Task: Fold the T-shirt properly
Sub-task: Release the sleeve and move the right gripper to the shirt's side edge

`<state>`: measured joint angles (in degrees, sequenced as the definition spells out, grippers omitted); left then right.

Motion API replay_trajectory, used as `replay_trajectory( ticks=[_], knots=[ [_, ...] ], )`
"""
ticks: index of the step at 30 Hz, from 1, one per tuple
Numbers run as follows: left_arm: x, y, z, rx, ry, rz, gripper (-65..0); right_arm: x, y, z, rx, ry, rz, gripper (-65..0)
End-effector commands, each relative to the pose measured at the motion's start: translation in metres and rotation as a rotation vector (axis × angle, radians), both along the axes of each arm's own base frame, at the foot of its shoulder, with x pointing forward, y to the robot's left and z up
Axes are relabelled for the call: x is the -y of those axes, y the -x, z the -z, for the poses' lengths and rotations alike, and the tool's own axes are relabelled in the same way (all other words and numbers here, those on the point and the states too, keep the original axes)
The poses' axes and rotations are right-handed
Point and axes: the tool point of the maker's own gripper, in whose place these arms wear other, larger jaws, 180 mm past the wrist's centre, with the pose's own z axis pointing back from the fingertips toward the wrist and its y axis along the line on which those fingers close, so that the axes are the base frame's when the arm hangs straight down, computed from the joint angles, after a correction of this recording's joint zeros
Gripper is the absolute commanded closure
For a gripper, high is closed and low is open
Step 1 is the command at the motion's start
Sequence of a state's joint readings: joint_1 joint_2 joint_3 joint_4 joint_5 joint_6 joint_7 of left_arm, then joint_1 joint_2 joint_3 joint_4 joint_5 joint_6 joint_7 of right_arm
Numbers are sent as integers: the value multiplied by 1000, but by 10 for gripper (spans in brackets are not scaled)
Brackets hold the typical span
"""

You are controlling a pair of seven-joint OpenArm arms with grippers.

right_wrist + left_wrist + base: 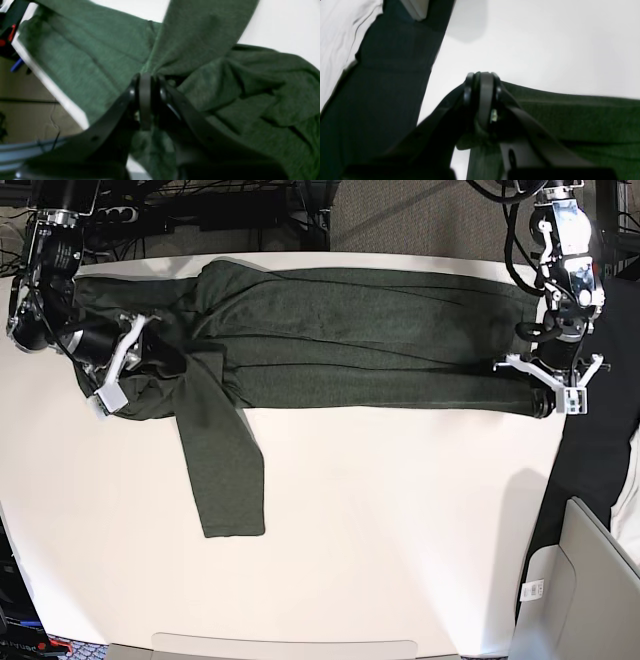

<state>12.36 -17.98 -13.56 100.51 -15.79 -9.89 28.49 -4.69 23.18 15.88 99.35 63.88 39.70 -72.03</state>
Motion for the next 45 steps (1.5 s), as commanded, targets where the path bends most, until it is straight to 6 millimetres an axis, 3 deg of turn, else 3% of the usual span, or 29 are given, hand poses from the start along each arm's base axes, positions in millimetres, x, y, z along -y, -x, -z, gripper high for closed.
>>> replay_trajectory(
  ticks=[1, 14, 19, 31, 36, 39, 45],
  knots=[
    [-4, -5, -16, 53, -19, 0, -11, 3, -5, -15, 49, -3, -6, -20],
    [-3, 5, -8, 23, -20, 3, -12, 21, 11, -27, 41, 11, -25, -20],
    [-1, 17, 6, -22, -21, 10, -14, 22, 12, -28, 42, 26, -36, -20],
    [-20, 51, 65, -281, 9, -55, -14, 33, 16, -26, 24, 77, -51, -20],
    [-24, 54, 71, -302, 1, -53, -14, 39, 17, -27, 16, 104, -54, -20],
    [-29, 43, 64, -275, 1, -65, -14, 40, 16, -29, 19, 109, -57, -20],
    [-29, 31, 57, -251, 5, -68, -14, 62, 8, -55, 81, 93, -2, -20]
  ],
)
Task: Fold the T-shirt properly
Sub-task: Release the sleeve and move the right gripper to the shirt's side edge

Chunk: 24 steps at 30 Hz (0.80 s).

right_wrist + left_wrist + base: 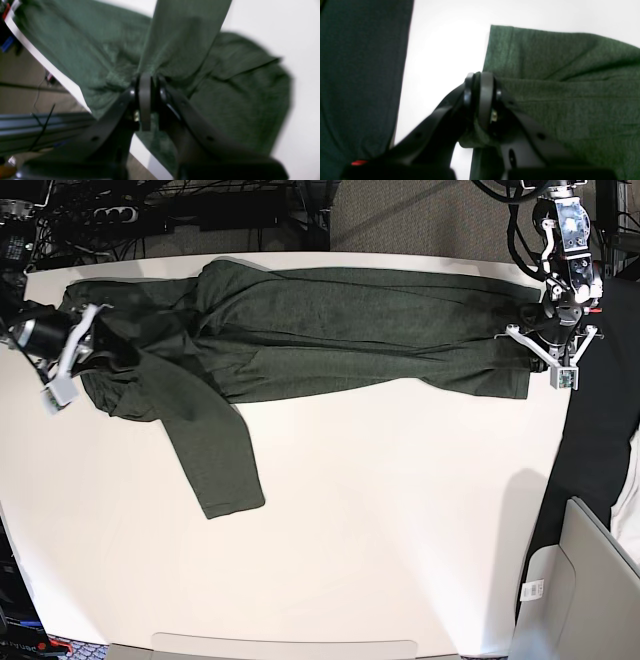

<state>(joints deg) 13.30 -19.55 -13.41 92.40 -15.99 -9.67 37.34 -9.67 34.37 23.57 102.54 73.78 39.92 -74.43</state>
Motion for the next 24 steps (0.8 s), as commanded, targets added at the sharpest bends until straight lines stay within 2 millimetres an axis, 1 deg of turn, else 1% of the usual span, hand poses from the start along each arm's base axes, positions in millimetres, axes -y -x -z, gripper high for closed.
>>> replay_trajectory(
  ticks=[1, 5, 7, 12, 16, 19, 20, 22, 24],
  knots=[
    [-7, -10, -13, 43, -22, -1, -14, 12, -8, -23, 63, 19, 6, -20],
    [-8, -13, -14, 49, -19, -6, -14, 38, -13, -45, 113, 53, 53, -20],
    [-8, -13, -14, 49, -19, -6, -14, 47, -9, -46, 106, 67, 67, -21],
    [-8, -10, -12, 42, -19, -6, -14, 47, 0, -37, 69, 72, 66, -21],
    [-8, -10, -13, 43, -22, -4, -14, 47, 0, -37, 71, 71, 69, -23],
    [-8, -10, -13, 43, -22, -4, -16, 53, -7, -39, 101, 94, 93, -29],
    [-7, -10, -13, 43, -20, -4, -21, 55, -10, -38, 119, 109, 109, -43],
    [-7, -10, -13, 43, -20, -4, -57, 59, -16, -35, 142, 137, 141, -96],
    [-7, -10, -13, 43, -19, -6, -123, 61, -23, -31, 157, 166, 171, -174]
  ],
)
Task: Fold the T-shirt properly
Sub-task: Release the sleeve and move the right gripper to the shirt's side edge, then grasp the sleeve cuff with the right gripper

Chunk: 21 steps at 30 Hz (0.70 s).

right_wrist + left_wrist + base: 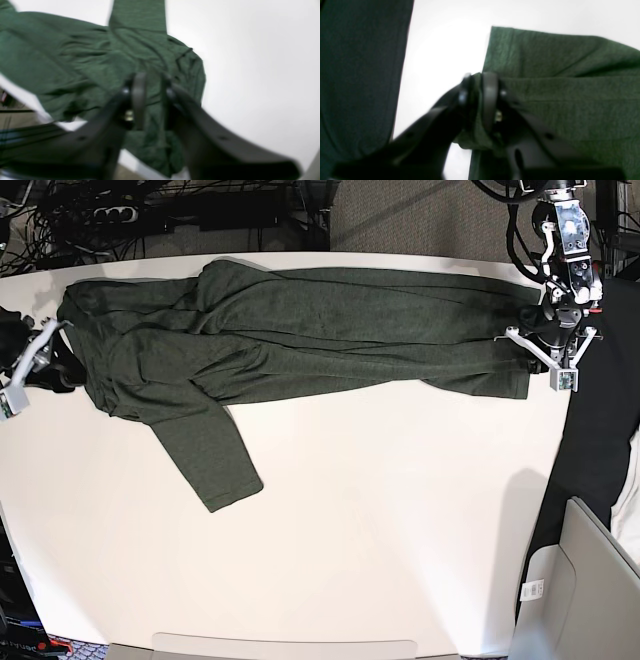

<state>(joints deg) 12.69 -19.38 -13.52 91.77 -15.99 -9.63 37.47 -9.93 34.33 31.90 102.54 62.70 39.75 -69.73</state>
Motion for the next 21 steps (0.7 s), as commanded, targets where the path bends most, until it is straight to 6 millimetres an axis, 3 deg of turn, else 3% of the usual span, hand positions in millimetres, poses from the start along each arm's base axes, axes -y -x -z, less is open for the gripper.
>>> replay_trajectory(
  ticks=[1, 4, 7, 13, 16, 21],
  knots=[
    [-6, -8, -14, 44, -25, 2, -151, 1, -11, -16, 65, 15, -2, -206],
    [-1, -12, -19, 58, -27, 19, -230, -1, -24, -15, 97, 27, 37, -268],
    [2, -14, -27, 63, -32, 28, -303, -2, -37, -16, 128, 37, 73, -277],
    [5, -21, -34, 47, -31, 27, -436, -33, -73, 5, 107, -3, 67, -277],
    [0, -23, -38, 63, -35, 16, -466, -48, -91, 18, 100, -52, 83, -277],
    [-3, -24, -47, 87, -43, 8, -465, -77, -126, 23, 120, -37, 64, -277]
  ],
)
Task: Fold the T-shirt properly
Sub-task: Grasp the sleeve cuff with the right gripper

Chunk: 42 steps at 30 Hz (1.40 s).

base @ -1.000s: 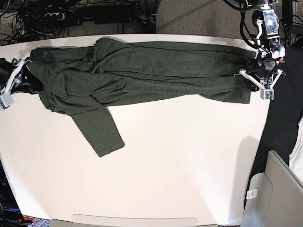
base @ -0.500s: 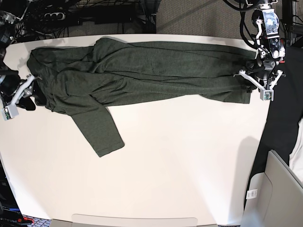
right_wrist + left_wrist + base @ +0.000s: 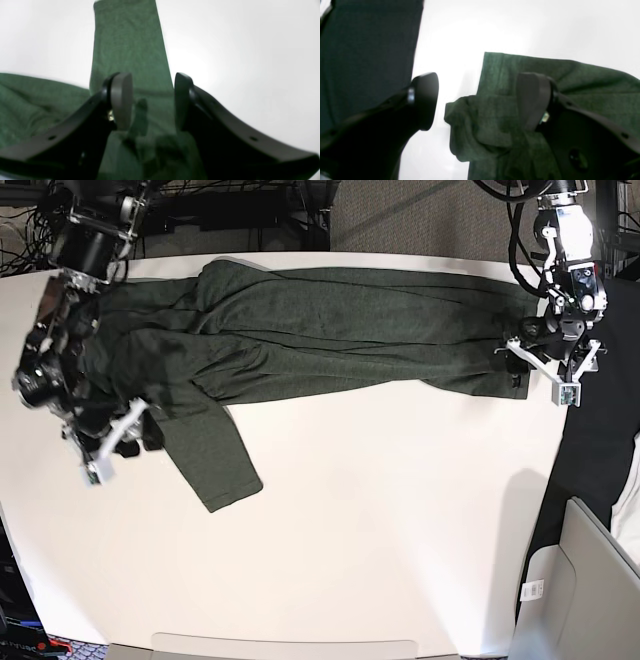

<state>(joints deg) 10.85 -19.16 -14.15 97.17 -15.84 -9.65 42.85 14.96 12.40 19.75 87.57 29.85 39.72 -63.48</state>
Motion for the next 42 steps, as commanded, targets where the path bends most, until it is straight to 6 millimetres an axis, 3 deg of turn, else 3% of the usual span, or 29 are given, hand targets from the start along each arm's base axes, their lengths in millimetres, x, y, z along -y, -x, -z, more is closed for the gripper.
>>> replay_trajectory(
  ticks=[1, 7, 12, 21, 25, 32, 34, 40, 42],
  knots=[
    [-10, -10, -24, 73, -30, -12, -465, -4, -19, -25, 89, 1, -10, -277],
    [-9, -13, -50, 159, -25, -43, -465, -17, -51, -32, 89, 106, 2, -280],
    [-8, -14, -54, 170, -26, -39, -465, -10, -67, -31, 73, 209, 37, -280],
    [-2, -13, -50, 172, -2, -49, -465, -8, -72, 17, -22, 204, 33, -280],
    [-1, -14, -50, 172, 0, -46, -465, -4, -75, 27, -30, 168, 94, -280],
    [-1, -14, -50, 172, 0, -46, -465, -10, -63, 62, -125, 131, 86, -274],
    [-1, -14, -50, 172, 0, -46, -465, -13, -60, 65, -140, 127, 82, -249],
    [-1, -14, -50, 172, 0, -47, -465, -29, -47, 69, -237, 9, 57, -29],
    [-2, -13, -50, 172, -1, -49, -465, -33, -43, 69, -262, -25, 47, 0]
  ],
)
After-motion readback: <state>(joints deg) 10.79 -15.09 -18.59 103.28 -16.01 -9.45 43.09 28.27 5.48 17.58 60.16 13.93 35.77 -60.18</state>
